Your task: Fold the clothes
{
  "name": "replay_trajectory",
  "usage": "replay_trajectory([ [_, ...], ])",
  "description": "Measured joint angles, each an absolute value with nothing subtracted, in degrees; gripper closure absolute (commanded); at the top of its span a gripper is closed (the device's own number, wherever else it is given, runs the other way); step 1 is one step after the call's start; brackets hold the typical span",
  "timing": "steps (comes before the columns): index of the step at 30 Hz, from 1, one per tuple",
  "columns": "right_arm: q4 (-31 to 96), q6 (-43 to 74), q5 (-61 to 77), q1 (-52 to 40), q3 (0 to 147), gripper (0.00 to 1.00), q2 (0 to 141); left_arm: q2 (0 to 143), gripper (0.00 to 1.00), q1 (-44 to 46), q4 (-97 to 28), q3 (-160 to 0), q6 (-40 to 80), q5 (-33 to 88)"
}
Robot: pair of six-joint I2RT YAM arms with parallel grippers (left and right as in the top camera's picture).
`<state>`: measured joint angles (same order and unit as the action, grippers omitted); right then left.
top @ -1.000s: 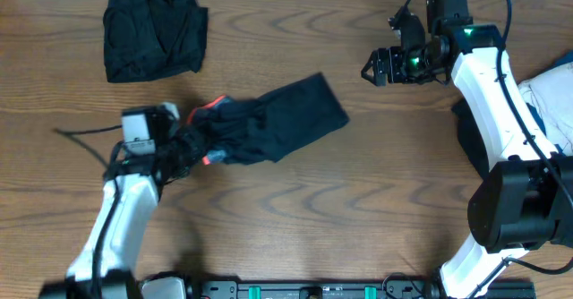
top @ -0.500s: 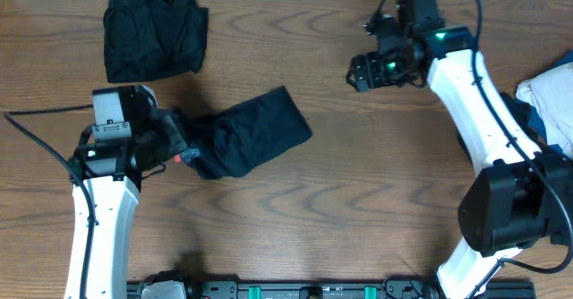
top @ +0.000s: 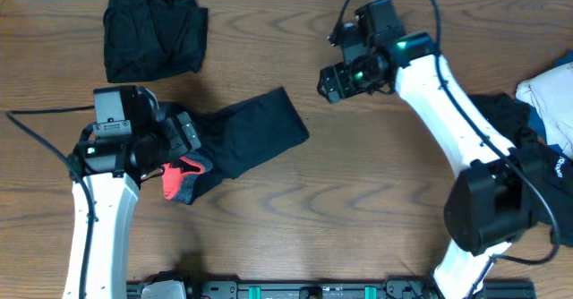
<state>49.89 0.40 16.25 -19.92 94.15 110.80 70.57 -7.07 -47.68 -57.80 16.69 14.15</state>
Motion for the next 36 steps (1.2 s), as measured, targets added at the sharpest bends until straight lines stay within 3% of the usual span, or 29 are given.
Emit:
replay_trajectory([
  [13,49.76,0.40,15.99,-20.16,94.04,0.16,113.43,79.46,0.02,-15.77,-51.53,-56.18,19.49,8.19],
  [26,48.18,0.40,15.99,-20.16,94.02,0.15,113.43,84.01,0.02,-17.23,-45.69,-54.89,7.05,26.06],
  [36,48.14,0.40,15.99,-20.16,94.02,0.15,113.43,89.47,0.02,-17.23,-49.45,-54.87,5.72,26.15],
])
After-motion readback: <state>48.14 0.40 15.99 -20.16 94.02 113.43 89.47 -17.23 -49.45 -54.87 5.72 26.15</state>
